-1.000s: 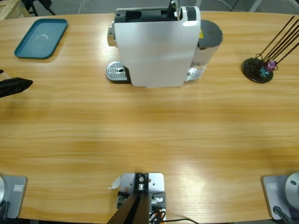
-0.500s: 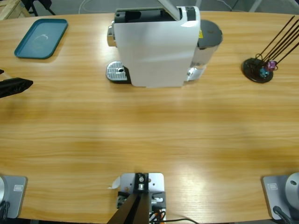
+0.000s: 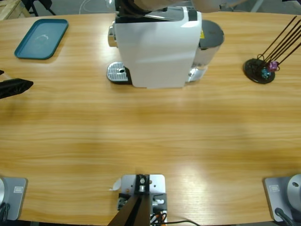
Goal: Pour coffee
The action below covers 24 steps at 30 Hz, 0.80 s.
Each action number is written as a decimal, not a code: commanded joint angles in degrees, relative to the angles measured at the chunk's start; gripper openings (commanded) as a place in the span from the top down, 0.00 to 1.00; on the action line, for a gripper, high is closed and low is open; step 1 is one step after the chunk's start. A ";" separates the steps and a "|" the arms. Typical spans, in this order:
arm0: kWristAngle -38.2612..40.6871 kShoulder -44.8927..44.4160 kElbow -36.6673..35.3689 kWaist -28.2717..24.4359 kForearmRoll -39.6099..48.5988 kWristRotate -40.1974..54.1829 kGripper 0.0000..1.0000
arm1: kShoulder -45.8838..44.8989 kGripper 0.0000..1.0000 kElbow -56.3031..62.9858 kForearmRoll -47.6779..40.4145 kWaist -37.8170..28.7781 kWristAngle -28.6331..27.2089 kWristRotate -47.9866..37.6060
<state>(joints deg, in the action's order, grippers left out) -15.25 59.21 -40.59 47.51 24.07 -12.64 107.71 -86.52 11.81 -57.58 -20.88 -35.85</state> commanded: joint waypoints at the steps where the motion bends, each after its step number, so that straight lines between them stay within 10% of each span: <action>1: 0.49 -0.57 1.39 0.39 0.45 -0.72 0.03 | 10.22 1.00 2.68 5.68 0.66 1.92 1.58; 19: 0.33 -1.27 2.09 0.39 0.45 -2.51 0.03 | 6.86 1.00 1.69 8.22 2.65 2.83 10.03; 20: -0.09 -1.10 2.09 0.39 0.50 -2.92 0.03 | 5.14 0.70 1.31 9.39 2.65 2.43 11.91; 21: -0.78 -0.97 2.00 0.39 0.54 -3.53 0.03 | 2.99 0.12 -0.12 11.85 2.65 2.00 13.67; 24: -4.03 -0.52 1.07 -0.33 1.34 -6.47 0.03 | -4.23 0.00 -4.18 17.49 2.65 2.62 18.43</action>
<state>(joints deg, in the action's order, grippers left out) -15.31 59.11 -40.55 47.52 24.08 -14.85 108.93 -89.54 18.55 -54.73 -18.32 -26.29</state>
